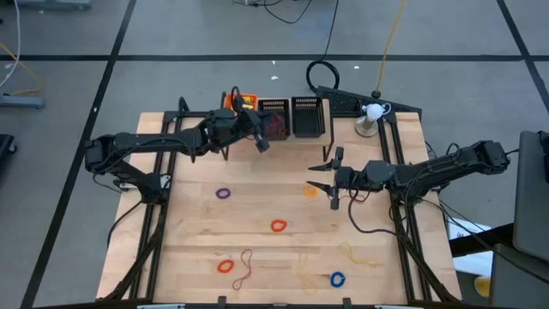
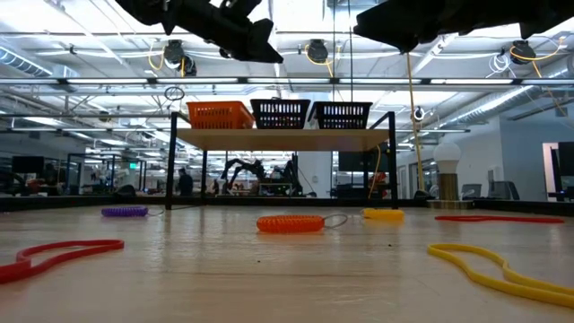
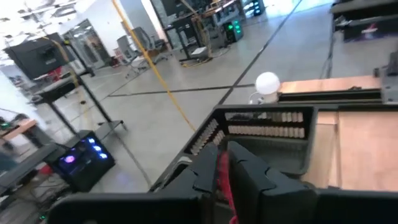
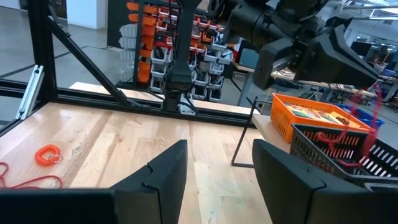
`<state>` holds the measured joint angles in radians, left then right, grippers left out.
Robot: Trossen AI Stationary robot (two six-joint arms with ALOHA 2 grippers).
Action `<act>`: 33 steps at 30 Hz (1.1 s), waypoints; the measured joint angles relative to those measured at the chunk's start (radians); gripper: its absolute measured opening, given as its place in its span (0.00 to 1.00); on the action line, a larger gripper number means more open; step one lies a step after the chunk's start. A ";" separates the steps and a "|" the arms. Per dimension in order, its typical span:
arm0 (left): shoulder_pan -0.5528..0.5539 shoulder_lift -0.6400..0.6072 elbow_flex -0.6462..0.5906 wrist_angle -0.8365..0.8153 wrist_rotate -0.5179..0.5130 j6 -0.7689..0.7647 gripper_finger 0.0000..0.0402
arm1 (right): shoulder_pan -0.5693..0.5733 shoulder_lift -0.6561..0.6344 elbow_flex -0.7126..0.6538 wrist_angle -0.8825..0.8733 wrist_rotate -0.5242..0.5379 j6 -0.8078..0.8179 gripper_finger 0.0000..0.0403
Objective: Pick & Place Office Desk Supplies
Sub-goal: Put the red rubber band into the left black basket on the shelf
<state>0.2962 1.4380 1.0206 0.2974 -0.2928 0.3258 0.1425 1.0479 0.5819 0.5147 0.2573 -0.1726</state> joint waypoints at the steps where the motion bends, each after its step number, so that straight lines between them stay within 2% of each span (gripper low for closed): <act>1: 0.000 0.000 0.000 0.000 0.014 -0.013 0.10 | 0.000 0.000 0.000 -0.003 0.000 0.000 0.42; 9: 0.005 0.000 0.000 -0.006 0.062 -0.111 0.28 | 0.000 0.000 0.000 -0.008 0.000 0.000 0.42; 11: 0.002 0.000 0.000 -0.012 0.113 -0.163 0.32 | 0.000 0.000 0.000 -0.017 0.000 0.000 0.42; 13: -0.002 -0.005 0.000 -0.039 0.239 -0.208 0.35 | 0.000 0.000 0.000 -0.026 0.000 0.000 0.42; 17: -0.044 -0.008 0.000 -0.130 0.580 -0.240 0.39 | 0.000 0.000 0.000 -0.047 0.000 0.000 0.42; 19: -0.090 -0.008 0.000 -0.198 0.676 -0.269 0.39 | 0.000 0.000 0.000 -0.056 -0.001 0.001 0.42; 20: -0.121 -0.008 0.000 -0.230 0.691 -0.281 0.39 | 0.000 0.000 0.000 -0.061 -0.001 0.003 0.42; 23: -0.242 -0.008 0.000 -0.322 0.650 -0.275 0.37 | 0.005 0.000 0.000 -0.091 -0.001 0.030 0.42; 29: -0.526 0.001 0.000 -0.453 0.409 -0.242 0.34 | 0.039 0.000 0.000 -0.159 -0.002 0.137 0.42; 33: -0.684 0.001 0.000 -0.517 0.292 -0.313 0.35 | 0.077 0.000 0.000 -0.190 -0.002 0.212 0.42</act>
<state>-0.3876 1.4387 1.0210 -0.2198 -0.0003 0.0132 0.2194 1.0477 0.5819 0.3244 0.2555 0.0396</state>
